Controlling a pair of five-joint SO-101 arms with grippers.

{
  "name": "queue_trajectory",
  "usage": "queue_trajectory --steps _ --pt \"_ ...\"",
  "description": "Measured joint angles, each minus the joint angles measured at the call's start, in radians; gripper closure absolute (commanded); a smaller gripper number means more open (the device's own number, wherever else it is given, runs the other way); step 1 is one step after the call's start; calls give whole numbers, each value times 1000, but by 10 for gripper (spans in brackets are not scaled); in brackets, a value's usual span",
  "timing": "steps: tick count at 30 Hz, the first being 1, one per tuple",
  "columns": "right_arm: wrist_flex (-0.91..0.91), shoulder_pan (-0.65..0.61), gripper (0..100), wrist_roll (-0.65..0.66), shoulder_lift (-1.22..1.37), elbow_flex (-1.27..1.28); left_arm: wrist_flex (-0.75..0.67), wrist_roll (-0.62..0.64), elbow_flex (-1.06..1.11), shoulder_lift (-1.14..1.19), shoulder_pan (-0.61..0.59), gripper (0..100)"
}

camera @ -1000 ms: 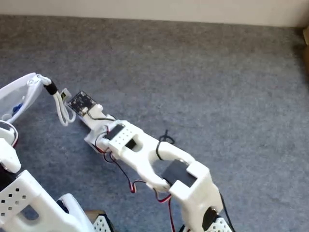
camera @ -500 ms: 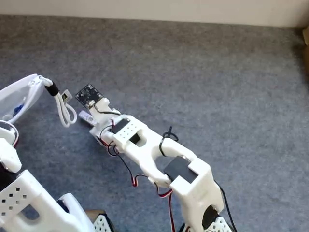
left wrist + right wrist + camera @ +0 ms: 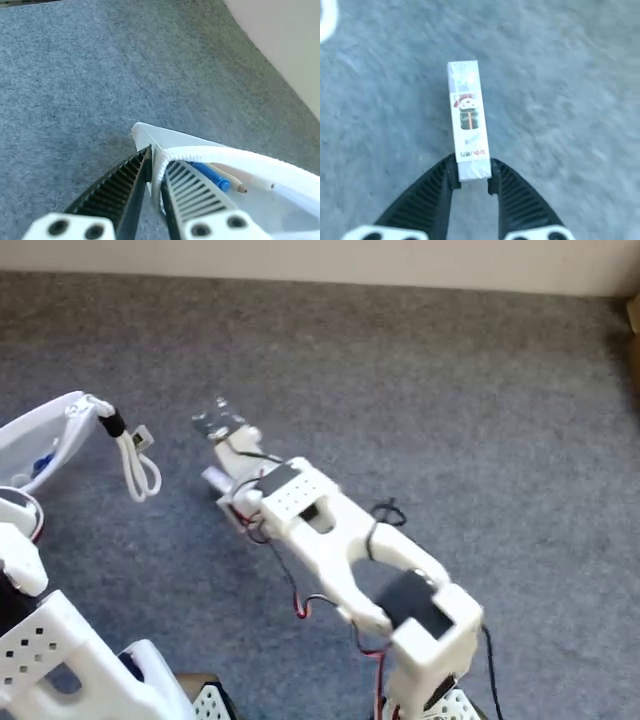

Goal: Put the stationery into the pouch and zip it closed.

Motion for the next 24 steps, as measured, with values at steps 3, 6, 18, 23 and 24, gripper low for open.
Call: queue_trajectory --steps 3,6,18,23,24 --pt "38 49 994 0 -100 81 0 0 0 0 34 990" --pt "74 86 994 41 -212 181 0 0 0 0 71 990" --pt "92 207 994 204 -649 669 11 -40 0 0 278 990" --pt "92 321 994 252 -750 775 37 -84 -11 0 370 990" --pt "92 344 994 255 -761 787 54 -95 -18 0 390 990"
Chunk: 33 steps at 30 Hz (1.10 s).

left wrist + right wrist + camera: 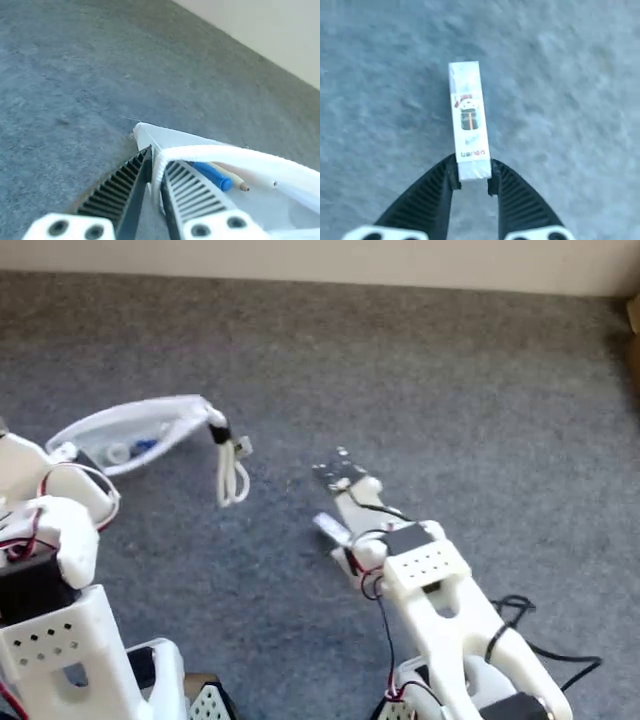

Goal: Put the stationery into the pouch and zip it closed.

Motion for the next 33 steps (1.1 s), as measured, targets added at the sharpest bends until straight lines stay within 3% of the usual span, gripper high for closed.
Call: queue_trajectory --steps 5,10,18,27,33 --pt "0 112 985 0 -18 35 58 -48 -35 0 109 990" --pt "48 152 858 6 -21 35 63 -84 -37 0 187 991" --pt "158 149 846 6 -21 29 63 -86 -37 0 190 992" --pt "163 44 847 6 -18 -41 63 -92 -37 0 190 993" --pt "163 31 847 6 141 -180 63 -92 -37 0 190 993"
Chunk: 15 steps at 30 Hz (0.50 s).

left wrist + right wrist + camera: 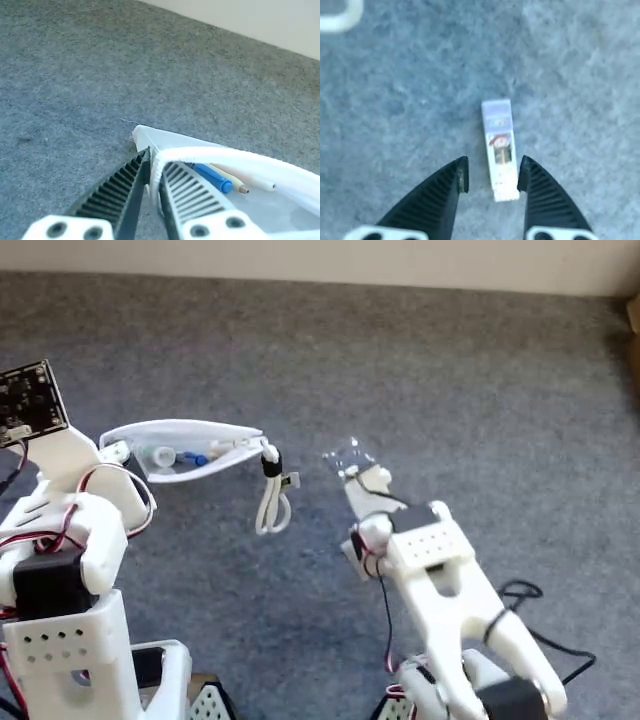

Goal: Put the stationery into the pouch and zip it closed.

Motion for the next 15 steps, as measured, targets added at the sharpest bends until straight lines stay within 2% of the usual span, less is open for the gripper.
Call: queue_trajectory --steps 8,12,15 --pt "0 2 855 0 342 -209 0 0 0 0 -29 992" --pt "0 9 988 0 445 -276 0 0 0 0 -38 992" --pt "2 17 989 37 465 -307 0 0 0 0 -38 992"
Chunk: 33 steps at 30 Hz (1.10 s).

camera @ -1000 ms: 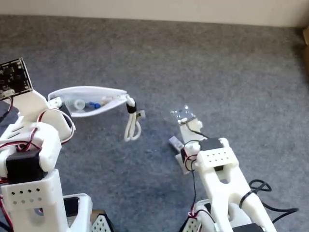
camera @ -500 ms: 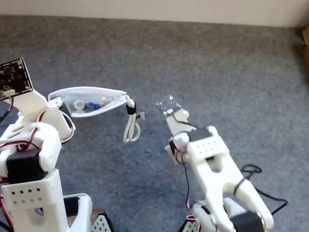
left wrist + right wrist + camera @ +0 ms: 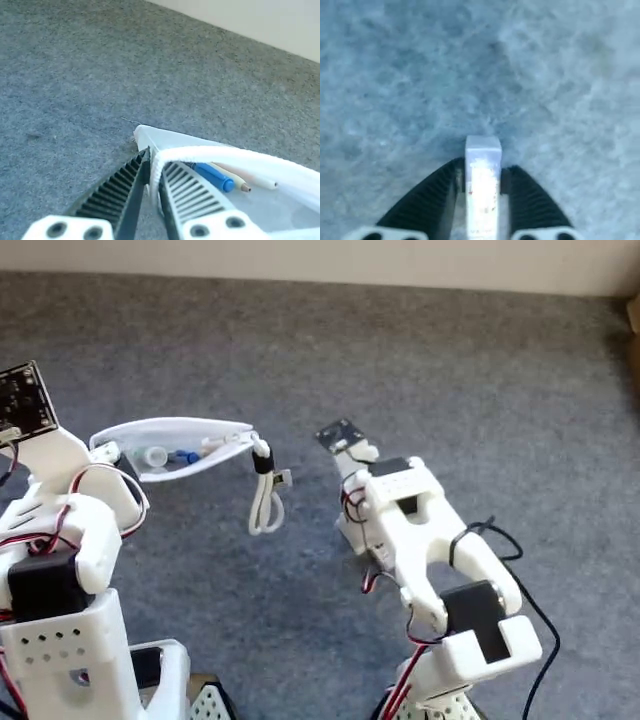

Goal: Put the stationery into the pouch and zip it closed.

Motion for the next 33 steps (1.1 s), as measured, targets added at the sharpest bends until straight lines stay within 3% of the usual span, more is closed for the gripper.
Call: queue_trajectory --steps 5,18,33 --pt "0 2 995 110 -23 0 0 0 0 0 0 992" --pt "37 5 995 118 -519 101 0 0 23 -2 0 992" --pt "37 -173 995 -164 -888 101 0 0 23 -2 0 992"
